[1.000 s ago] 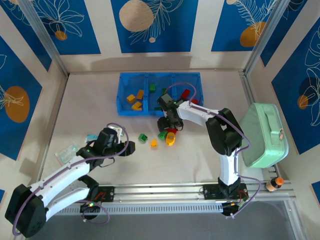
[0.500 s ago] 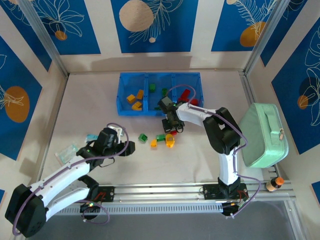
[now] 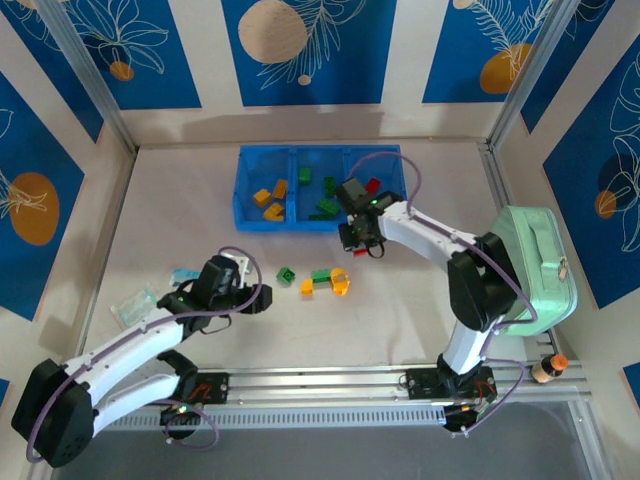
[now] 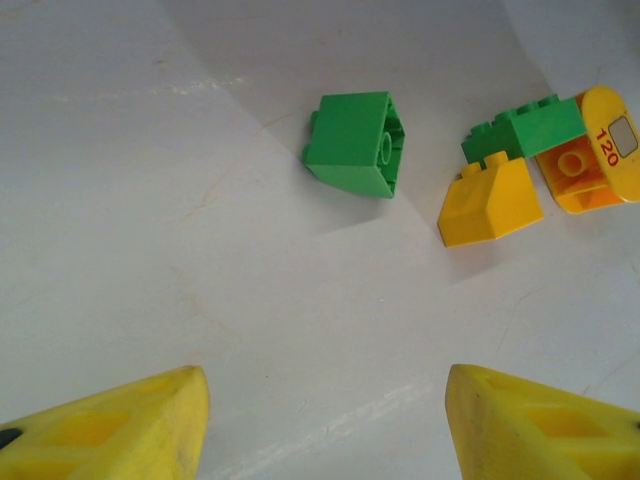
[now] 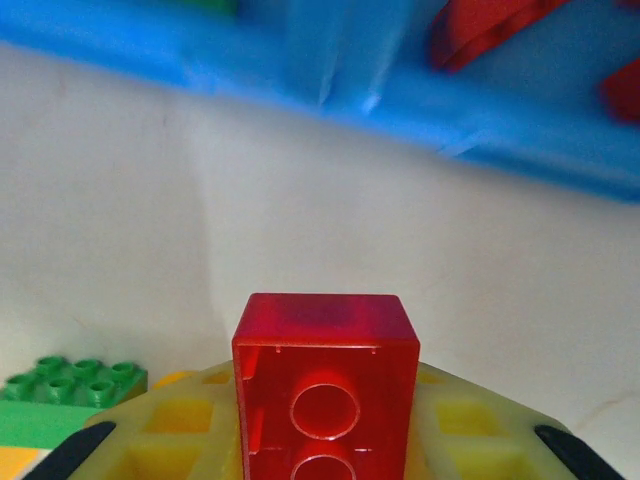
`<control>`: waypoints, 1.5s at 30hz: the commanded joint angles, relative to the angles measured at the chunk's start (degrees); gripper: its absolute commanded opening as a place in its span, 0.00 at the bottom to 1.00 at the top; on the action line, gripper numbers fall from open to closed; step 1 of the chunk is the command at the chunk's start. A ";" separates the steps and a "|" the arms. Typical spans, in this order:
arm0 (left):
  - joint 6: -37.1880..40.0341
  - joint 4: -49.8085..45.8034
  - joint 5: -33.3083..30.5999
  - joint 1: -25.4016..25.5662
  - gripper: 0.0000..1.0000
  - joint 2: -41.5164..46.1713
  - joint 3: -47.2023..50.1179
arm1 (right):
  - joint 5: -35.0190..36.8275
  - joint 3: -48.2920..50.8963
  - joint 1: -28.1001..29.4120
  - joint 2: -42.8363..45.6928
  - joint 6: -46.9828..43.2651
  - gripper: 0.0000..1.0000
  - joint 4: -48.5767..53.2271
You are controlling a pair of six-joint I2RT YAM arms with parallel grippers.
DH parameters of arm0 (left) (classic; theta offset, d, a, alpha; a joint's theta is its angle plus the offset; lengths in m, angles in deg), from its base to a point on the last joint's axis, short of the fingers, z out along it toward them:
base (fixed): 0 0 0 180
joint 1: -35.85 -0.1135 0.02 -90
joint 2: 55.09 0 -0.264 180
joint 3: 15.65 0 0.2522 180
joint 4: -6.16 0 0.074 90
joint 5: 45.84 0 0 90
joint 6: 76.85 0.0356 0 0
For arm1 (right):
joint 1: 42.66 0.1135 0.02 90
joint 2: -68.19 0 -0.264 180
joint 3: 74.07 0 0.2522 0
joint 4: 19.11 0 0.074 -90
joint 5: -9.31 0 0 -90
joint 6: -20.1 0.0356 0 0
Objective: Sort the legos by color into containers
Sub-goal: Pick up the lego from the center of the table, then place the lego in the container, then pick up the lego from the center of the table.
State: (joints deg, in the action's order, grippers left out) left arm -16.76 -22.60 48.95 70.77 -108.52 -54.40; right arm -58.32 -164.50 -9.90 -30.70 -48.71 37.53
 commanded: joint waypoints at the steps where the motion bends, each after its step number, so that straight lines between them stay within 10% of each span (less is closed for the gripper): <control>1: 1.94 1.03 -0.81 1.71 0.64 -0.85 -2.88 | -0.28 -3.10 -4.56 1.36 -1.38 0.27 1.82; 11: 2.35 0.41 -2.05 4.92 0.64 -2.46 -5.03 | -4.03 -16.23 -15.38 -8.87 -4.69 0.31 2.80; 14: 2.80 -2.58 -4.58 6.21 0.64 -1.86 -7.10 | -7.15 -22.20 -17.57 -13.82 -4.86 0.70 5.16; 17: 3.46 -5.20 -6.52 7.09 0.64 0.19 -9.28 | -5.16 -21.90 -16.42 -12.14 -4.50 0.81 3.33; 45: 2.93 0.74 -8.27 18.07 0.66 -35.19 -24.60 | -6.84 11.88 -9.25 16.64 4.12 0.81 -7.82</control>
State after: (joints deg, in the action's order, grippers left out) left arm -13.46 -21.95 42.94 88.41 -141.74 -76.76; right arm -63.41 -154.16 -19.35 -16.40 -46.24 31.58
